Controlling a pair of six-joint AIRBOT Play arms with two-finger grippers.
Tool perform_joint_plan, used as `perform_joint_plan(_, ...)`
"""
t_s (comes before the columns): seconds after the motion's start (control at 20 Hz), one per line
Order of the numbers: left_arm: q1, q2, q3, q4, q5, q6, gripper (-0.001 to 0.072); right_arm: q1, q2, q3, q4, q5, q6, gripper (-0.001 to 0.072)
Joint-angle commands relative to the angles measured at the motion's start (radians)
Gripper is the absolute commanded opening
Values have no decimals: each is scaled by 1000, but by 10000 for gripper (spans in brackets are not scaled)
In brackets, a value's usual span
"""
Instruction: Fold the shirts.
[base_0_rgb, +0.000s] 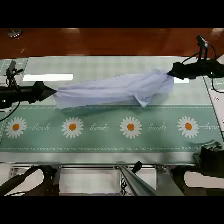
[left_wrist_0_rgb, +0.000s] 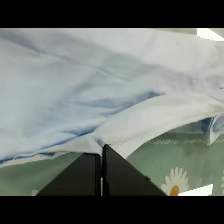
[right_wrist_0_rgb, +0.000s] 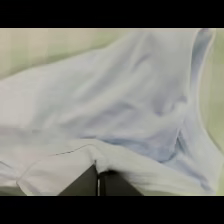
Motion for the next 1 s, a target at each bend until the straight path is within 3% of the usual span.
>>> perform_joint_plan(0.0,-6,-70,44,-1,77,-26,15,29,-143,161,12,-58,49,20)
perform_joint_plan(0.3,-15,-211,46,-2,156,-26,15,38,-322,336,13,-91,99,20)
perform_joint_plan(0.7,-82,-391,128,-4,169,-26,21,73,-420,343,5,-121,99,37)
perform_joint_plan(0.75,-82,-405,128,-4,162,-26,78,72,-420,343,-8,-118,99,125)
perform_joint_plan(0.85,-73,-414,129,0,140,-26,331,54,-411,343,-39,-88,97,373)
perform_joint_plan(0.9,-61,-412,129,1,124,-26,405,38,-399,343,-83,-62,98,476)
perform_joint_plan(0.95,-40,-408,131,0,106,-26,443,19,-387,345,-142,-27,101,508)
